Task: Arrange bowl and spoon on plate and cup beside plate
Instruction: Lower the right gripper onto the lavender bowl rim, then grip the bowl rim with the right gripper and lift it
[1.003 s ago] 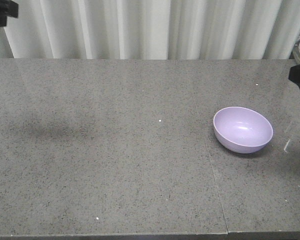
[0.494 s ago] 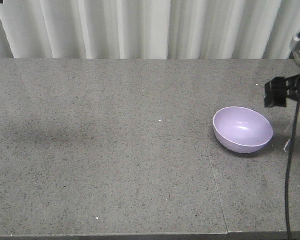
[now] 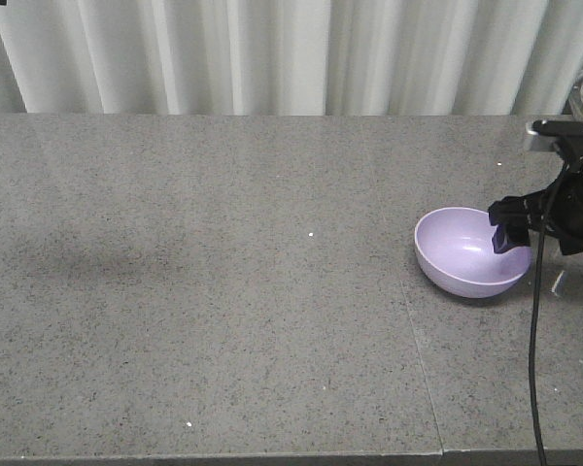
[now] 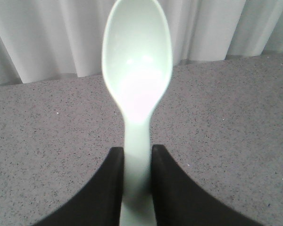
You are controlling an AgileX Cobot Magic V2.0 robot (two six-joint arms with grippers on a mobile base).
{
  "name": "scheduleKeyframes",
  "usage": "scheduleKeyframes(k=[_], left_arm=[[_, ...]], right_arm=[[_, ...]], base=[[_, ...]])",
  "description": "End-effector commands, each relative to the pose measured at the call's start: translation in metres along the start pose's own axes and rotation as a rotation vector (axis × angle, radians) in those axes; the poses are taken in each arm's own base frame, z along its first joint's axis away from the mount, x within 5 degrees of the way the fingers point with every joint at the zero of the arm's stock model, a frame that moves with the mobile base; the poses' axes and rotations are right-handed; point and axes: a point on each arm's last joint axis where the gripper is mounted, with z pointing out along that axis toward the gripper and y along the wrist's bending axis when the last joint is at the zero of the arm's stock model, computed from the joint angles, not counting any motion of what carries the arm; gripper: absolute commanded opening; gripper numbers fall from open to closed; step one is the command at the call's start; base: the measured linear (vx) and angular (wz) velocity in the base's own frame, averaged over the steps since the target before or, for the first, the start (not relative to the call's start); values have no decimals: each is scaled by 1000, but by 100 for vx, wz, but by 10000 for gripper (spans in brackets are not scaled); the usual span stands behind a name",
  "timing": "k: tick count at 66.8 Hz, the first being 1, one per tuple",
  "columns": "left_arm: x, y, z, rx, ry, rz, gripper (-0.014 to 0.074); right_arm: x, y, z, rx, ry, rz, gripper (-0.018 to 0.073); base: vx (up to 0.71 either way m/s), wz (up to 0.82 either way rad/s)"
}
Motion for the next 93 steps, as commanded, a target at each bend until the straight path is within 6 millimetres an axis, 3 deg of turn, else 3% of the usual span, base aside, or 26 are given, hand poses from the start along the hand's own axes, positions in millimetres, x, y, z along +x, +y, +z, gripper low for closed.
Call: scheduleKeyframes(k=[1,22,39,58,63,74,93], left_arm=[[-14,-4,-19,18,-130,-8,3],[-15,-4,-19,17,-132,-8,3],[-15,-3,-19,14,-139,-5,3],[-15,-3,-19,13,-139,-5,3],[-15,-3,-19,13,-139,-5,3],[-15,-3,-19,13,-137,-5,3],[-15,-4,-19,15,-136,-6,3]], right_arm=[[-12,-2,-14,8,-98,-9,553],[-17,-3,-1,8,-115,-2,456],[-19,-1,15,-28,-104,11,269],[-23,-2,11,-5,-132,-11,-7],[-25,-2,6,1,-144,-18,-13],[-32,0,-21,6,-212,-30,-11],[-33,5,-115,53,-417,-71,-11]], base=[[0,0],[0,0],[0,0],[0,0],[0,0],[0,0],[0,0]])
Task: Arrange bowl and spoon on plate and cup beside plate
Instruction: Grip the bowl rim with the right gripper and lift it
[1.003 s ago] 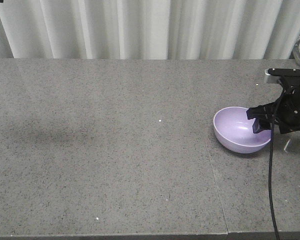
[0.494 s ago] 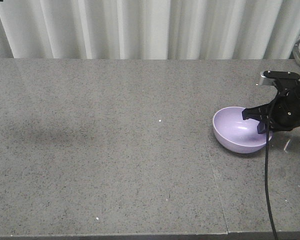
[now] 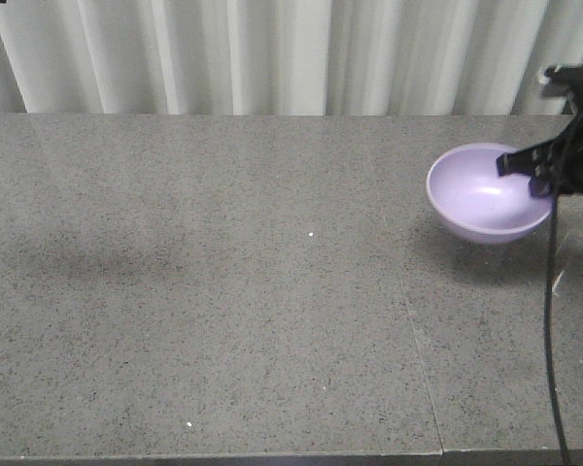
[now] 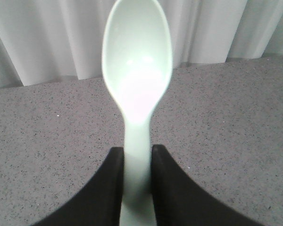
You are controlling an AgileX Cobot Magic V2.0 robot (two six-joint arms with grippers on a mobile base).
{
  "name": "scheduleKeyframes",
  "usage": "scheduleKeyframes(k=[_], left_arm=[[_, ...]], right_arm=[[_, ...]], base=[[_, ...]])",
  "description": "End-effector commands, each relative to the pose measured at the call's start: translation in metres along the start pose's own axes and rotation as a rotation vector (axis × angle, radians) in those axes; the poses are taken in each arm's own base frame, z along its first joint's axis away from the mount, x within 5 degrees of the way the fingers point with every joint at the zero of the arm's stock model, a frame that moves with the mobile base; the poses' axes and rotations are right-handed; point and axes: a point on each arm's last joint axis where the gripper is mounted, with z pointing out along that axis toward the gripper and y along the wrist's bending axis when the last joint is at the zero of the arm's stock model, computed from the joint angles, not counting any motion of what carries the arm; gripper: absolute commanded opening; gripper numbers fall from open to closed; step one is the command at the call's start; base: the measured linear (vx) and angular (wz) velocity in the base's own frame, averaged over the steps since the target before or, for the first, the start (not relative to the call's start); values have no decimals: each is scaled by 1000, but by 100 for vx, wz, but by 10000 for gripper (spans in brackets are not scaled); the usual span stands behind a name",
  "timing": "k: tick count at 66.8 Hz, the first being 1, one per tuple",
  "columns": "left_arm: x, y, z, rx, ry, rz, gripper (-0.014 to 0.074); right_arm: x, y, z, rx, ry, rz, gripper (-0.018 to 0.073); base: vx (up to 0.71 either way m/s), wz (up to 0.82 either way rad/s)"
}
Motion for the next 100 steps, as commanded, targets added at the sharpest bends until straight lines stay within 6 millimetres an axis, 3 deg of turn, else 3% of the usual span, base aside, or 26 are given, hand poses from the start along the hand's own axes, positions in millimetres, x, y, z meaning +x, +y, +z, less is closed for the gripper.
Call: scheduleKeyframes(k=[1,23,35,51,100], left_arm=[[-14,-4,-19,16,-127,-7,3],[-14,-4,-19,16,-127,-7,3],[-14,-4,-19,16,-127,-7,3],[-13,-4,-19,15,-114,-6,3],[-12,-4,-19,15,-102,-6,3]], right_arm=[[-17,1,-61,24,-186,-16,-11],[-7,11,-168,20,-445,-16,-11],[2,14,-195,31,-510,-25,-11],[5,15,-209,37,-569,-31,-11],[5,15,-207,37,-561,-30,-11]], base=[[0,0],[0,0],[0,0],[0,0],[0,0]])
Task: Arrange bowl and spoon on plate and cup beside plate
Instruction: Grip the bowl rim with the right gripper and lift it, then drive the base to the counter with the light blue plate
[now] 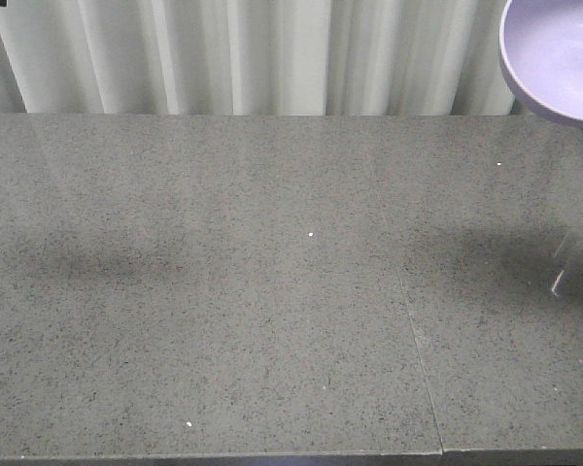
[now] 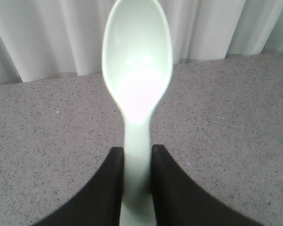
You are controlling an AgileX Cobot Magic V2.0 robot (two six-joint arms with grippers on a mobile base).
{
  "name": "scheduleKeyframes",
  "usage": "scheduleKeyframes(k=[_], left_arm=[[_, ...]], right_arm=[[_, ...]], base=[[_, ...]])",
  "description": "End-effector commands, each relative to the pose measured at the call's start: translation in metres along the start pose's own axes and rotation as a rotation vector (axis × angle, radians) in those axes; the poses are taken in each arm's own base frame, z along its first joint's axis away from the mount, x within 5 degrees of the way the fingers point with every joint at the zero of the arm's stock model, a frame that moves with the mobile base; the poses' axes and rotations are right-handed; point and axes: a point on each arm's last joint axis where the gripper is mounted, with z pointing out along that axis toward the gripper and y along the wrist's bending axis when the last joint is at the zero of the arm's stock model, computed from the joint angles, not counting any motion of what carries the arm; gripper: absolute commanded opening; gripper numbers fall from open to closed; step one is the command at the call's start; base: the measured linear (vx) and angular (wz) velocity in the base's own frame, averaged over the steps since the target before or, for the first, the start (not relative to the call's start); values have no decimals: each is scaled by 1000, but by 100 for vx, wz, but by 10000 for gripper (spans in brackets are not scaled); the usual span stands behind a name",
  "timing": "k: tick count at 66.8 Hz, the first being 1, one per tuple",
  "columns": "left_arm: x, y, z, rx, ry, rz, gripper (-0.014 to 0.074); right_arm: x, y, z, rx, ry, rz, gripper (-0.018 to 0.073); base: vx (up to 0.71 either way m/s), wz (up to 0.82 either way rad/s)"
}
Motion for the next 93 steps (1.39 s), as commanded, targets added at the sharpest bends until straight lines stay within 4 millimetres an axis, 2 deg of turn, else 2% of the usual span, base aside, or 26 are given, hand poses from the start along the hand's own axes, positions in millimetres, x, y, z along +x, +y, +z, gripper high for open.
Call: scheduleKeyframes(k=[1,41,93], left_arm=[[-13,-4,-19,16,-116,-6,3],[-13,-4,-19,16,-115,-6,3],[-13,-4,-19,16,-115,-6,3]], right_arm=[[-14,-1,-17,18,-130,-8,-11],[-14,-1,-17,18,-130,-8,-11],[-14,-1,-17,18,-130,-8,-11]], base=[[0,0],[-1,-7],[-8,-36]])
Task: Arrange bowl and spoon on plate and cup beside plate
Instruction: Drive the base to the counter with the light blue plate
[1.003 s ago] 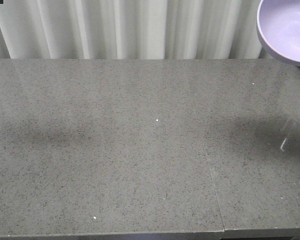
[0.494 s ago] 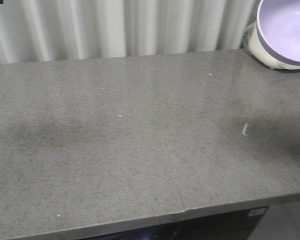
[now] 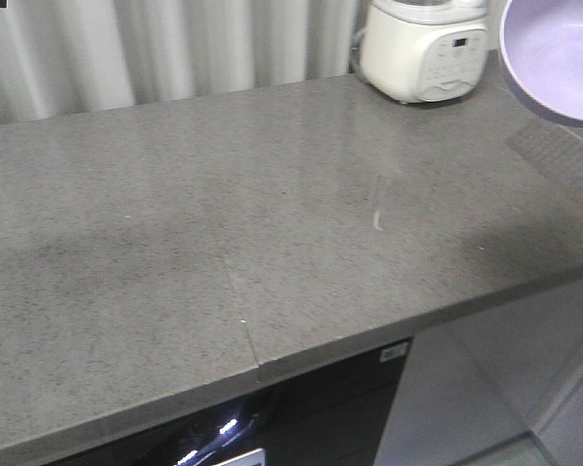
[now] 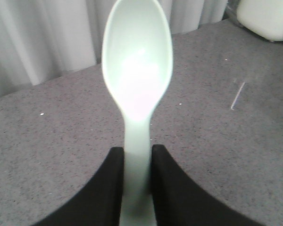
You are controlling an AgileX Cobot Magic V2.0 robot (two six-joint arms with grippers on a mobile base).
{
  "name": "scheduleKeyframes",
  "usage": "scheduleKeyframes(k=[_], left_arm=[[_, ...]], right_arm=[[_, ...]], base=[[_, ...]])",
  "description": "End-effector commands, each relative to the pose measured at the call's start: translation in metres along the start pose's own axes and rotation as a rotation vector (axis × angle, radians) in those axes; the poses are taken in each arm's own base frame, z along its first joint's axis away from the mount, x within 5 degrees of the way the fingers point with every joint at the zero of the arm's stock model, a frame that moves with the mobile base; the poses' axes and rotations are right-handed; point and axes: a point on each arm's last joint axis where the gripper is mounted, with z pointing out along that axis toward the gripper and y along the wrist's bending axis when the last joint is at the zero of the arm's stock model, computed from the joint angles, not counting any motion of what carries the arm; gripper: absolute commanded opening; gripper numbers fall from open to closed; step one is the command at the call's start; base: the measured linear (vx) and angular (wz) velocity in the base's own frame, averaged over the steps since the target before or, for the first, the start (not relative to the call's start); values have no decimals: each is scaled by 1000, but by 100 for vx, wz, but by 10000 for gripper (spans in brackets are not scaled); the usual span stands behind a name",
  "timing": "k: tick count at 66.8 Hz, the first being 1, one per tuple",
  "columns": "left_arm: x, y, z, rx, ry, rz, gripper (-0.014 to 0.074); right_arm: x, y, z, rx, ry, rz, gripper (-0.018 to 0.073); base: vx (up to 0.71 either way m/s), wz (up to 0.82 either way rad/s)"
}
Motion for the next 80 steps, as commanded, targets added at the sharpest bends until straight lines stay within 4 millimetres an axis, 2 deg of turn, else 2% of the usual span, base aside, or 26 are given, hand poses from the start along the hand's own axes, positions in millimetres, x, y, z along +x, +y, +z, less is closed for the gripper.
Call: scheduleKeyframes(k=[1,80], left_arm=[[-13,-4,-19,16,-120,-7,3],[-13,-4,-19,16,-120,-7,3]], right_arm=[[-14,-1,-17,18,-130,-8,-11],[-14,-1,-17,18,-129,-8,-11]], base=[[-9,-37],[-7,-51]])
